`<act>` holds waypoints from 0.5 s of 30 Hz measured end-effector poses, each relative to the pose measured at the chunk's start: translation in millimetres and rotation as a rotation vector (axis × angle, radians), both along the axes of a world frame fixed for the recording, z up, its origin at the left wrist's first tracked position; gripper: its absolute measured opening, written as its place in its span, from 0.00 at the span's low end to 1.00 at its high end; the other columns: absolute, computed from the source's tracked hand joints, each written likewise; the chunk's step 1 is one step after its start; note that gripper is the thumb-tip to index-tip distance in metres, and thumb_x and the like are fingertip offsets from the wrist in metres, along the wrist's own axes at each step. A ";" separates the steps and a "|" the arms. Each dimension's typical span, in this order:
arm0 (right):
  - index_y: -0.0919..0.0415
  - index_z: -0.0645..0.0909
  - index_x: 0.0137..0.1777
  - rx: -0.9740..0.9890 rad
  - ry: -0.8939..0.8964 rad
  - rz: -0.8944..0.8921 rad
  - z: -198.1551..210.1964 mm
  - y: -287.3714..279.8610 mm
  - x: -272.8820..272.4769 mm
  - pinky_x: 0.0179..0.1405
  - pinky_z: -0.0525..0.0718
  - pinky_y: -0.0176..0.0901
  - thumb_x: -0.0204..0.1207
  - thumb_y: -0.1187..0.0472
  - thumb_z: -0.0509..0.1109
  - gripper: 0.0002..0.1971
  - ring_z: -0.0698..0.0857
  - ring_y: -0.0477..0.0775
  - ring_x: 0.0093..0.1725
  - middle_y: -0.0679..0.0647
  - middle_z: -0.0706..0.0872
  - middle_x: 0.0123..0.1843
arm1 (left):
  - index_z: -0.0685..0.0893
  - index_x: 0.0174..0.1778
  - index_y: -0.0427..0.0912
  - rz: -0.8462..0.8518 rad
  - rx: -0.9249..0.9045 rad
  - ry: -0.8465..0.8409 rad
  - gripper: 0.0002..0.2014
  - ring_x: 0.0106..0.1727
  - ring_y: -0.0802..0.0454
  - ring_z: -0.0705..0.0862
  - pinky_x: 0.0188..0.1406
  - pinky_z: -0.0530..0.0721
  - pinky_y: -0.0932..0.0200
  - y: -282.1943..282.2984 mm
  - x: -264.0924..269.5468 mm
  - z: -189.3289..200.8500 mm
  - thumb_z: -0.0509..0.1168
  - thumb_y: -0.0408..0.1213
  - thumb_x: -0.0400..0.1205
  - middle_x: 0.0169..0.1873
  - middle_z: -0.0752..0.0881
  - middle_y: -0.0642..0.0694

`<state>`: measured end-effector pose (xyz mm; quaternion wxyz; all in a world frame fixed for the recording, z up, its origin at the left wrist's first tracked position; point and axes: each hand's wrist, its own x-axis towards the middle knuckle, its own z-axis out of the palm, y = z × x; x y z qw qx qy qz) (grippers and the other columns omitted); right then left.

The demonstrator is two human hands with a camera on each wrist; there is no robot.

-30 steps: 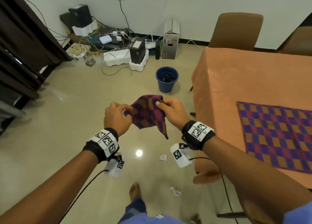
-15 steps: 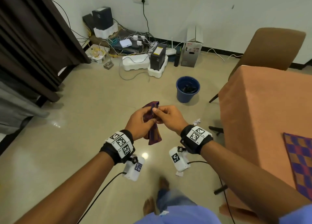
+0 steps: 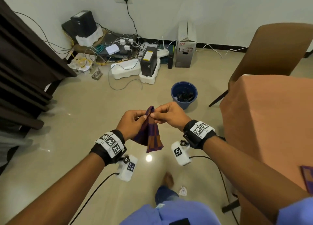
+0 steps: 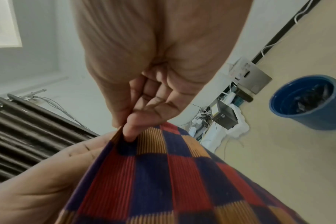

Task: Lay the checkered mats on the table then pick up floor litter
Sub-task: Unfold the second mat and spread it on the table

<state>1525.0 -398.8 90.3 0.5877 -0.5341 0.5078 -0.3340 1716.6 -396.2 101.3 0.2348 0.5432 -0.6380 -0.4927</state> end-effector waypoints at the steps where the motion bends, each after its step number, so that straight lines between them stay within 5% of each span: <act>1: 0.71 0.89 0.47 -0.039 0.061 0.002 2.8 -14.9 -15.4 0.36 0.85 0.35 0.77 0.67 0.73 0.06 0.85 0.47 0.33 0.61 0.90 0.37 | 0.87 0.58 0.50 -0.053 -0.079 -0.090 0.14 0.53 0.48 0.87 0.60 0.83 0.48 -18.1 -9.1 -0.6 0.61 0.32 0.82 0.49 0.90 0.47; 6: 0.59 0.87 0.41 -0.187 0.340 -0.110 16.4 -58.5 -93.9 0.44 0.85 0.51 0.74 0.64 0.71 0.04 0.86 0.50 0.36 0.56 0.89 0.37 | 0.88 0.58 0.51 -0.319 -0.412 -0.573 0.14 0.45 0.44 0.81 0.43 0.81 0.48 -86.0 -45.1 18.2 0.63 0.35 0.80 0.42 0.82 0.45; 11: 0.52 0.79 0.53 -0.337 0.673 -0.174 19.9 -66.7 -178.4 0.40 0.78 0.44 0.80 0.60 0.67 0.04 0.82 0.48 0.38 0.46 0.85 0.39 | 0.90 0.52 0.52 -0.361 -0.493 -0.516 0.12 0.46 0.44 0.82 0.44 0.80 0.49 -155.2 -109.0 44.1 0.63 0.38 0.78 0.42 0.86 0.46; 15: 0.47 0.77 0.64 -0.256 0.758 -0.194 3.6 -60.0 -237.0 0.38 0.82 0.41 0.73 0.56 0.72 0.19 0.84 0.45 0.36 0.42 0.84 0.37 | 0.91 0.49 0.47 -0.432 -0.466 -0.391 0.11 0.48 0.47 0.84 0.51 0.81 0.53 -197.2 -176.4 53.2 0.66 0.31 0.77 0.42 0.85 0.50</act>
